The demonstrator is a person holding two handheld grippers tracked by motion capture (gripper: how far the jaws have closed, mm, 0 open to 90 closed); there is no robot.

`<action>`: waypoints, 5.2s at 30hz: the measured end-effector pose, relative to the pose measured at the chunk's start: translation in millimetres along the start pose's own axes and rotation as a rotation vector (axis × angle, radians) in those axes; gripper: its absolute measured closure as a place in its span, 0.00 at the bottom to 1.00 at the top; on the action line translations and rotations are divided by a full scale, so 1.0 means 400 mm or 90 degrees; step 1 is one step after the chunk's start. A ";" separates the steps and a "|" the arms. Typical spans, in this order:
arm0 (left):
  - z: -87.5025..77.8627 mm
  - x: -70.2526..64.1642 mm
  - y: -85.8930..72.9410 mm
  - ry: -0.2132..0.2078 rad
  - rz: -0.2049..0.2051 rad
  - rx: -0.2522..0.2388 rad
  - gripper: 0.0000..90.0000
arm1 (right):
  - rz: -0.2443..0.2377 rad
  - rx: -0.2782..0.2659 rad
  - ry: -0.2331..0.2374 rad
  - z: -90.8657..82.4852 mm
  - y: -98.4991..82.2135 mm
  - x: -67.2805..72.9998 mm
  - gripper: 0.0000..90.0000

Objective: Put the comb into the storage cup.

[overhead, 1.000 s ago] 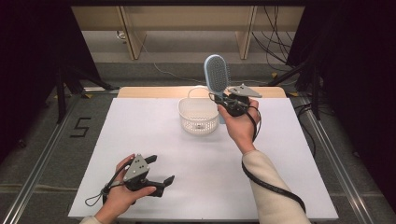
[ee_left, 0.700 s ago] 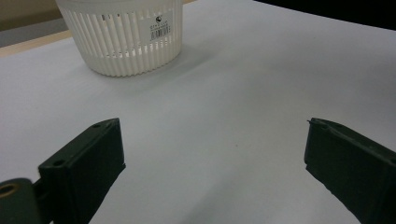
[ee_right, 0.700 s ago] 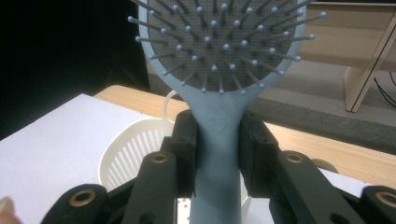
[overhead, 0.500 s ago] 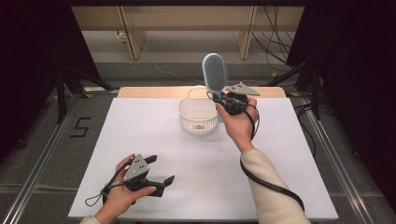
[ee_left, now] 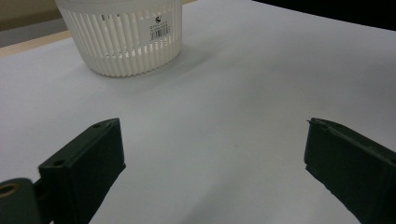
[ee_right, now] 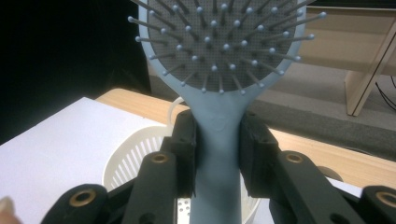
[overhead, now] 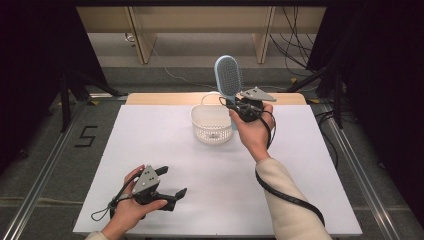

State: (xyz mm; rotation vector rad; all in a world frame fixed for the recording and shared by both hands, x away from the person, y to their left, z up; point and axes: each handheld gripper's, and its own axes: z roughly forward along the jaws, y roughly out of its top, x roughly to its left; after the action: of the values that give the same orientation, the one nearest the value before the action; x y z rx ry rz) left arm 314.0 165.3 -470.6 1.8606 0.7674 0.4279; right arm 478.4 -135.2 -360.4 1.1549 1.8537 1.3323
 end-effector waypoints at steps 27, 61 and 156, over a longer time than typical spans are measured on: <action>-0.001 0.000 0.000 -0.001 -0.001 -0.001 0.05 | -0.003 -0.005 0.004 0.014 0.017 0.015 0.78; -0.001 0.000 0.001 0.000 -0.001 -0.002 0.06 | -0.003 -0.006 0.012 0.031 0.027 0.034 0.78; -0.002 0.001 0.001 -0.002 -0.003 -0.005 0.06 | -0.015 -0.004 0.024 0.115 0.050 0.049 0.78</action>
State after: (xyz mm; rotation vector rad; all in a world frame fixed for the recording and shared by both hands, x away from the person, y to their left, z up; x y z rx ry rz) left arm 314.0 165.9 -469.8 1.8510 0.7672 0.4252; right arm 513.7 -95.0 -356.3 1.1090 1.8823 1.3539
